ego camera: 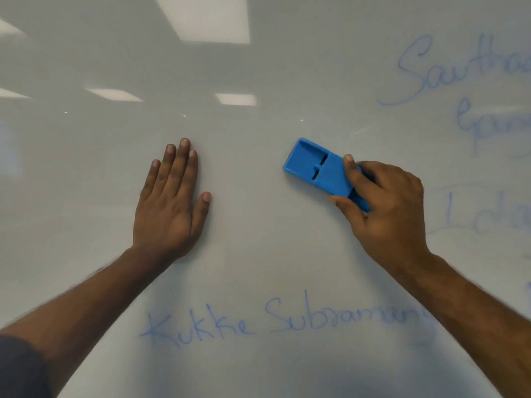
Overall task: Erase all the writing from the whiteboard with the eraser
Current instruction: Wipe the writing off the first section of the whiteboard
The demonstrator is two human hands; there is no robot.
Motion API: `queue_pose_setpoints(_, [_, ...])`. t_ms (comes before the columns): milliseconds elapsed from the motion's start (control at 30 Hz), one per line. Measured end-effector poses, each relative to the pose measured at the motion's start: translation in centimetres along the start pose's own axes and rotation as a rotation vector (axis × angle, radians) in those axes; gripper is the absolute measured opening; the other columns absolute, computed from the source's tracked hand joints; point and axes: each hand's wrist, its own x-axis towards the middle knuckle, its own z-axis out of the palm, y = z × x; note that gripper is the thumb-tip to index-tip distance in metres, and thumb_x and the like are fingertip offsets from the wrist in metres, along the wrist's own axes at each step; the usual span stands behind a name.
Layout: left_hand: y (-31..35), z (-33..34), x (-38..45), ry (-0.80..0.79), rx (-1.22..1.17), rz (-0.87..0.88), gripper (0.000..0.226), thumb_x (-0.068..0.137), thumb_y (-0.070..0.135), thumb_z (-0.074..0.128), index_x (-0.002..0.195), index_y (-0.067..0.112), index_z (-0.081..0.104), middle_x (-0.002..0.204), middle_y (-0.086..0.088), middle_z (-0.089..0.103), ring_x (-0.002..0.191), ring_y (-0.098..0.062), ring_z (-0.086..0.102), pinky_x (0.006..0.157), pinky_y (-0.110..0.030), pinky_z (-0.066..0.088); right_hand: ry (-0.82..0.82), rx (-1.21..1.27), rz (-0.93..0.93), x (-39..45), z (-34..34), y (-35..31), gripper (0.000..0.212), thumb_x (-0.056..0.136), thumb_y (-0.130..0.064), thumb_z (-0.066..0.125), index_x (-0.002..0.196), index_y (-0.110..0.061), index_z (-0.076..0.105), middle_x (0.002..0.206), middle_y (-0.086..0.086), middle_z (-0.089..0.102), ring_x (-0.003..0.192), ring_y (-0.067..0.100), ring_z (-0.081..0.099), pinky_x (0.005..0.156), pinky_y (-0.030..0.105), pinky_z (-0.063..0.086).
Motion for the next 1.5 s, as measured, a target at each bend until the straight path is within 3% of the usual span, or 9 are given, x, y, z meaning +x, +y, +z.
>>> queue_pose_setpoints(233, [0.0,0.0,-0.1,-0.012,-0.002,-0.012,0.068,0.104,0.041,0.026,0.160,0.006,0.012,0.168,-0.007,0.006,0.156,-0.022,0.004,0.127,-0.043,0.008,-0.085,0.003,-0.152,-5.7,2.4,-4.3,0.050,0.098,-0.034,0.052,0.134,-0.001,0.052,0.116,0.017,0.063,0.092,0.034,0.061,0.077,0.042,0.046])
queue_pose_setpoints(367, [0.0,0.0,-0.2,0.004,0.004,-0.006,0.067,0.103,0.040,0.028,0.160,0.006,0.012,0.168,-0.007,0.006,0.156,-0.023,0.005,0.127,-0.042,0.007,-0.108,-0.073,-0.219,-9.2,1.9,-3.4,0.048,0.097,-0.034,0.055,0.133,-0.002,0.054,0.118,0.017,0.064,0.095,0.033,0.063,0.080,0.041,0.045])
queue_pose_setpoints(600, [-0.1,0.3,-0.4,0.024,-0.015,-0.013,0.067,0.103,0.039,0.029,0.159,0.004,0.014,0.168,-0.010,0.010,0.156,-0.024,0.007,0.127,-0.045,0.009,-0.046,-0.049,0.076,-7.5,-0.8,2.4,0.054,0.096,-0.033,0.057,0.138,-0.001,0.048,0.113,0.017,0.062,0.089,0.033,0.059,0.071,0.046,0.047])
queue_pose_setpoints(767, [0.0,0.3,-0.4,0.034,-0.039,-0.013,0.067,0.103,0.038,0.030,0.159,0.004,0.016,0.168,-0.010,0.011,0.156,-0.025,0.008,0.126,-0.046,0.010,0.071,-0.007,0.347,-9.7,-0.6,0.5,0.056,0.092,-0.029,0.060,0.139,-0.002,0.046,0.116,0.016,0.060,0.098,0.029,0.058,0.078,0.043,0.049])
queue_pose_setpoints(900, [-0.1,0.3,-0.5,0.006,-0.035,-0.003,0.068,0.103,0.038,0.029,0.159,0.005,0.014,0.168,-0.009,0.008,0.156,-0.024,0.005,0.127,-0.046,0.009,-0.061,0.013,0.382,-14.9,0.0,-2.8,0.058,0.092,-0.036,0.054,0.139,-0.002,0.046,0.123,0.014,0.060,0.106,0.028,0.059,0.086,0.041,0.049])
queue_pose_setpoints(1067, [-0.2,0.3,-0.5,-0.006,-0.048,-0.001,0.068,0.102,0.039,0.027,0.159,0.004,0.014,0.169,-0.011,0.008,0.156,-0.026,0.005,0.126,-0.047,0.009,-0.128,0.015,0.449,-15.8,-1.3,-2.7,0.060,0.091,-0.042,0.053,0.136,-0.004,0.048,0.114,0.010,0.063,0.097,0.026,0.061,0.079,0.044,0.052])
queue_pose_setpoints(1300, [-0.1,0.4,-0.7,0.015,-0.053,0.013,0.068,0.103,0.038,0.029,0.159,0.003,0.016,0.168,-0.012,0.010,0.156,-0.027,0.007,0.126,-0.047,0.009,0.112,0.049,0.762,-12.8,-0.5,-3.5,0.069,0.089,-0.037,0.061,0.147,-0.012,0.034,0.107,0.007,0.055,0.090,0.020,0.058,0.069,0.018,0.040])
queue_pose_setpoints(1400, [-0.1,0.4,-0.7,0.009,-0.039,0.016,0.068,0.103,0.038,0.029,0.159,0.003,0.014,0.168,-0.013,0.009,0.156,-0.028,0.006,0.127,-0.046,0.008,0.106,0.042,0.694,-12.9,0.3,-4.8,0.067,0.092,-0.038,0.060,0.148,-0.012,0.034,0.107,0.006,0.054,0.090,0.017,0.055,0.070,0.028,0.047])
queue_pose_setpoints(1500, [-0.2,0.3,-0.6,0.015,-0.027,0.032,0.067,0.104,0.038,0.029,0.159,0.003,0.015,0.168,-0.014,0.011,0.156,-0.028,0.008,0.126,-0.046,0.009,-0.107,0.036,0.400,-12.7,0.9,-6.8,0.065,0.089,-0.033,0.059,0.147,-0.011,0.036,0.106,0.005,0.056,0.087,0.017,0.051,0.074,0.033,0.044])
